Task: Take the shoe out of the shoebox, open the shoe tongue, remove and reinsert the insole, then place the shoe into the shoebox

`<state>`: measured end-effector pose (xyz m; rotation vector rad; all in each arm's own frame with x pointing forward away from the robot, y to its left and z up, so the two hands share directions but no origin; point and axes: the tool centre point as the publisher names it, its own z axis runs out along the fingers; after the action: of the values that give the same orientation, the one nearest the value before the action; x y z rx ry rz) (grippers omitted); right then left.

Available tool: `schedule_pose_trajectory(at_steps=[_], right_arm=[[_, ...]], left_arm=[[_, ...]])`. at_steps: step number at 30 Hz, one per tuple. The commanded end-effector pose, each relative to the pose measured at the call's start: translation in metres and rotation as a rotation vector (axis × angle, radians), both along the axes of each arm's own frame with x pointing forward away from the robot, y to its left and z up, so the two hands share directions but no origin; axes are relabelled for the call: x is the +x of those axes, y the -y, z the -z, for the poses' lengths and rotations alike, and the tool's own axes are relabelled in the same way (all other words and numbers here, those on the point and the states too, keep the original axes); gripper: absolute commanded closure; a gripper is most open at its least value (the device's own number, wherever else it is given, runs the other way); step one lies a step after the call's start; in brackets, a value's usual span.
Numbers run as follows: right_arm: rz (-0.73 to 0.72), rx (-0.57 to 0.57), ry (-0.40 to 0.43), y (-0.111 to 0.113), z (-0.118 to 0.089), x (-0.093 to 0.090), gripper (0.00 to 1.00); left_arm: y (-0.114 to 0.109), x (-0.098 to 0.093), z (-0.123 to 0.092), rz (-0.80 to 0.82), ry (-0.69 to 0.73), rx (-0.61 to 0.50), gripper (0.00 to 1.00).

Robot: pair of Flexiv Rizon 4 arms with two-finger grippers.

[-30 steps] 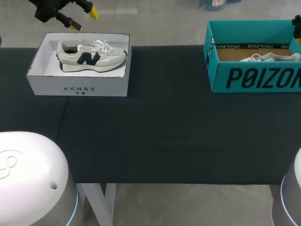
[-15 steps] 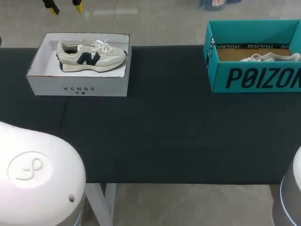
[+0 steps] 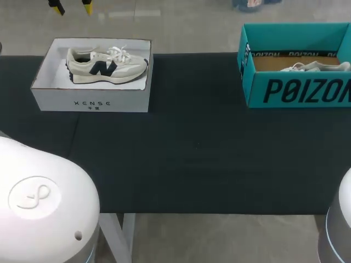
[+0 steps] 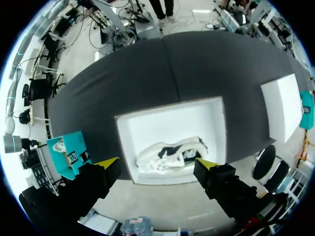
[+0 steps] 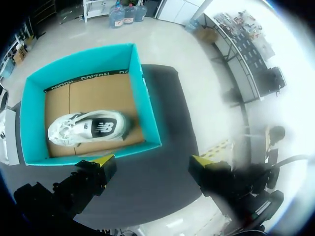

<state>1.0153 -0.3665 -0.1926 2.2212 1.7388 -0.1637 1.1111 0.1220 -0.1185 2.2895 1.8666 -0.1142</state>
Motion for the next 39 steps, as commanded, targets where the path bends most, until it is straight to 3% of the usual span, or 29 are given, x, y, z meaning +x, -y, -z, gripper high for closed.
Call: schedule_pose_trajectory(at_steps=[1, 6, 10, 26, 29, 39], right_arm=[[-0.002, 0.012, -0.014, -0.002, -0.009, -0.002, 0.00], [-0.028, 0.023, -0.005, -0.006, -0.021, -0.008, 0.00], [-0.051, 0.038, 0.013, -0.010, -0.030, -0.015, 0.00], [-0.055, 0.051, 0.021, -0.010, -0.032, -0.018, 0.00], [-0.055, 0.051, 0.021, -0.010, -0.032, -0.018, 0.00], [-0.055, 0.051, 0.021, -0.010, -0.032, -0.018, 0.00]], left_arm=[[0.000, -0.001, 0.000, 0.000, 0.003, 0.002, 0.00], [0.000, -0.004, 0.001, 0.030, 0.001, 0.050, 0.00], [-0.014, -0.001, 0.011, 0.068, -0.002, 0.110, 0.00], [-0.098, 0.032, 0.097, 0.020, -0.020, 0.265, 0.00], [-0.105, 0.040, 0.115, -0.008, -0.027, 0.327, 0.00], [-0.110, 0.073, 0.160, -0.012, 0.024, 0.347, 0.00]])
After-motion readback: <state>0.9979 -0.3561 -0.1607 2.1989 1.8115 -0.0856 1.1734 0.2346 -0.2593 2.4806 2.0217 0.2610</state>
